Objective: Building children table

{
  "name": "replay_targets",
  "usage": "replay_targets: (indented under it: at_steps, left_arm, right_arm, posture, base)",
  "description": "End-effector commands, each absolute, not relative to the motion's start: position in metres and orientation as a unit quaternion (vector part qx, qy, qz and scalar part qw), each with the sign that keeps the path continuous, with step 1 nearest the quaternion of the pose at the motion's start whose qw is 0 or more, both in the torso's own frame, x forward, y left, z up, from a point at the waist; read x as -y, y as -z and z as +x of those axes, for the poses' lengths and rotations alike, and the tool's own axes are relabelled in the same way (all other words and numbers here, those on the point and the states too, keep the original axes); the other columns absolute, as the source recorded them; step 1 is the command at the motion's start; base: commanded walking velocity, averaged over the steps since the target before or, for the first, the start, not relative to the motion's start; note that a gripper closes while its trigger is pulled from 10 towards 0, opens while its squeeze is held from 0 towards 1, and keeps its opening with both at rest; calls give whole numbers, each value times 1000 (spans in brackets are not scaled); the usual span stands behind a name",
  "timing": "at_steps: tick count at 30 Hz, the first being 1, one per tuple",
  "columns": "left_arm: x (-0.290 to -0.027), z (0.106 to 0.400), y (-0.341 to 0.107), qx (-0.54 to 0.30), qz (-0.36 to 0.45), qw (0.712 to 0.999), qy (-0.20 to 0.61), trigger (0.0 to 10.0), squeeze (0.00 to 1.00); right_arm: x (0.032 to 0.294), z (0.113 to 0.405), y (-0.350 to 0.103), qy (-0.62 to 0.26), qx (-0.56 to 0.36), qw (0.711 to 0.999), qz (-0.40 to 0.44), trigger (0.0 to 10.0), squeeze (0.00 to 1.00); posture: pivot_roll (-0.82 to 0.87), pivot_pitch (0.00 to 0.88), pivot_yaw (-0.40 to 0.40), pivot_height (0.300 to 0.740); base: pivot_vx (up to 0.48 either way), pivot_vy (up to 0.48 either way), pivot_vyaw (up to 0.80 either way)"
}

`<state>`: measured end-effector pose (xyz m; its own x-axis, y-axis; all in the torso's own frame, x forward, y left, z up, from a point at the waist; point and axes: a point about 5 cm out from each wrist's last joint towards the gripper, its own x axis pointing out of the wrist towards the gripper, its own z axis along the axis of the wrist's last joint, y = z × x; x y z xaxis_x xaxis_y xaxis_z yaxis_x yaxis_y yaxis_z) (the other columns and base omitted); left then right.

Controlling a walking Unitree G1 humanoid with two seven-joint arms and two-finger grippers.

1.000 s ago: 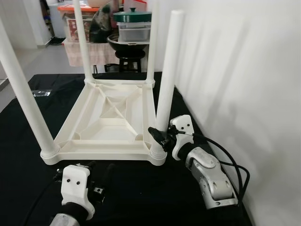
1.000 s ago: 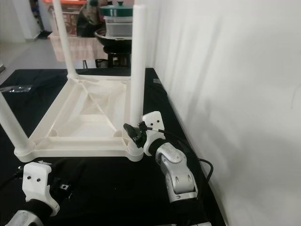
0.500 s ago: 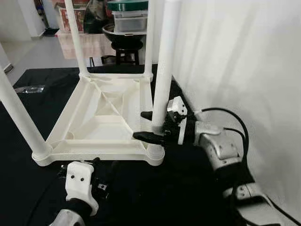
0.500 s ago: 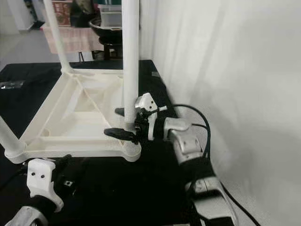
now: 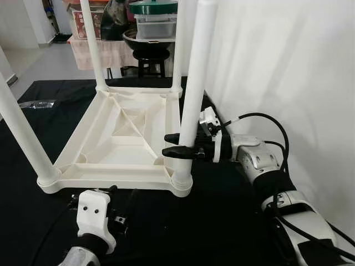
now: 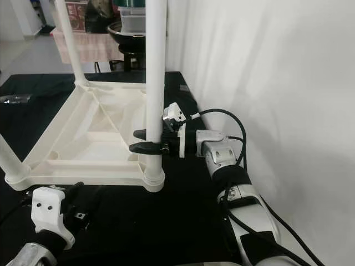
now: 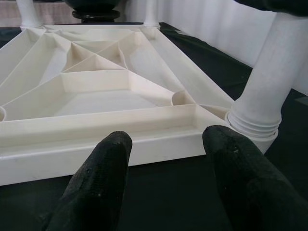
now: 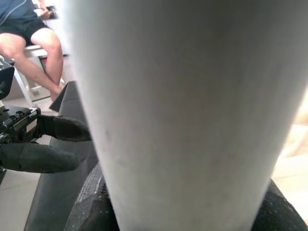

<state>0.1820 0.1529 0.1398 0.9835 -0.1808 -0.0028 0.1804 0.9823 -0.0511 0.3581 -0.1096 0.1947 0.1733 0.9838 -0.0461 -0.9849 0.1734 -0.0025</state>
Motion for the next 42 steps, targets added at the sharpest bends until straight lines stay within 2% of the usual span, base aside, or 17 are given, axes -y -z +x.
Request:
replay_targets:
  at_steps: [1,6,7,8,9,12,21,22,24,25,26,27,33,34,35,36,42]
  left_arm:
    - [-151,181,-138,-11,-28,995,90,10000,0]
    - [-150,179,-137,-14,-29,995,93,10000,0]
    - [-150,179,-137,-14,-29,995,93,10000,0]
    - [-151,178,-136,-15,-29,995,93,10000,0]
    - [-152,178,-136,-16,-29,995,92,10000,0]
    - [-153,177,-135,-20,-29,995,93,10000,0]
    - [-153,177,-134,-20,-28,995,90,10000,0]
    - [-154,178,-135,-19,-29,995,89,10000,0]
    - [-154,178,-136,-19,-29,995,89,10000,0]
    - [-153,178,-136,-18,-29,995,90,10000,0]
    - [-153,178,-136,-18,-29,995,90,10000,0]
    - [-153,180,-136,-17,-29,995,93,10000,0]
    - [-152,181,-137,-15,-29,995,95,10000,0]
    - [-152,181,-137,-14,-28,995,95,10000,0]
    - [-152,181,-137,-13,-28,995,94,10000,0]
    - [-153,181,-138,-13,-27,995,93,10000,0]
    - [-153,182,-138,-12,-26,995,92,10000,0]
  right_arm:
    - [117,356,-187,-629,-16,778,-11,0,0]
    - [123,353,-161,-506,-45,861,-7,0,0]
    - [123,353,-161,-506,-45,861,-7,0,0]
    - [120,355,-145,-375,-69,924,-13,0,0]
    - [107,337,-119,-313,-113,943,-2,0,0]
    - [74,301,-99,-324,-134,936,-9,0,0]
    - [76,315,-108,-330,-133,934,-29,0,0]
    - [78,319,-114,-323,-130,937,-24,7098,0]
    - [79,321,-118,-317,-128,940,-21,7098,0]
    - [77,323,-128,-338,-122,933,-4,10000,0]
    - [77,323,-128,-338,-122,933,-4,10000,0]
    - [76,327,-144,-399,-96,912,13,10000,1000]
    - [80,339,-174,-503,-29,864,15,10000,1000]
    - [81,342,-180,-530,-18,848,10,10000,843]
    - [82,343,-183,-550,-14,835,-3,10000,843]
    - [82,344,-186,-577,-13,816,-13,10000,0]
    - [84,348,-188,-635,-31,771,-25,10000,0]
  posture:
    - [49,0,-64,740]
    - [40,0,-69,740]
    - [40,0,-69,740]
    - [35,0,-75,740]
    - [27,0,-61,740]
    - [20,0,-46,740]
    - [27,0,-63,740]
    - [35,0,-58,740]
    - [35,0,-58,740]
    - [30,0,-57,740]
    - [30,0,-57,740]
    - [28,0,-53,740]
    - [38,0,-57,740]
    - [38,0,-57,740]
    - [38,0,-57,740]
    - [46,0,-60,740]
    - [58,0,-61,740]
  base:
    - [0,0,0]
    - [0,0,0]
    - [0,0,0]
    - [0,0,0]
    - [0,0,0]
    - [0,0,0]
    - [0,0,0]
    - [0,0,0]
    - [0,0,0]
    - [0,0,0]
    - [0,0,0]
    - [0,0,0]
    - [0,0,0]
    - [0,0,0]
    - [0,0,0]
    - [0,0,0]
    - [0,0,0]
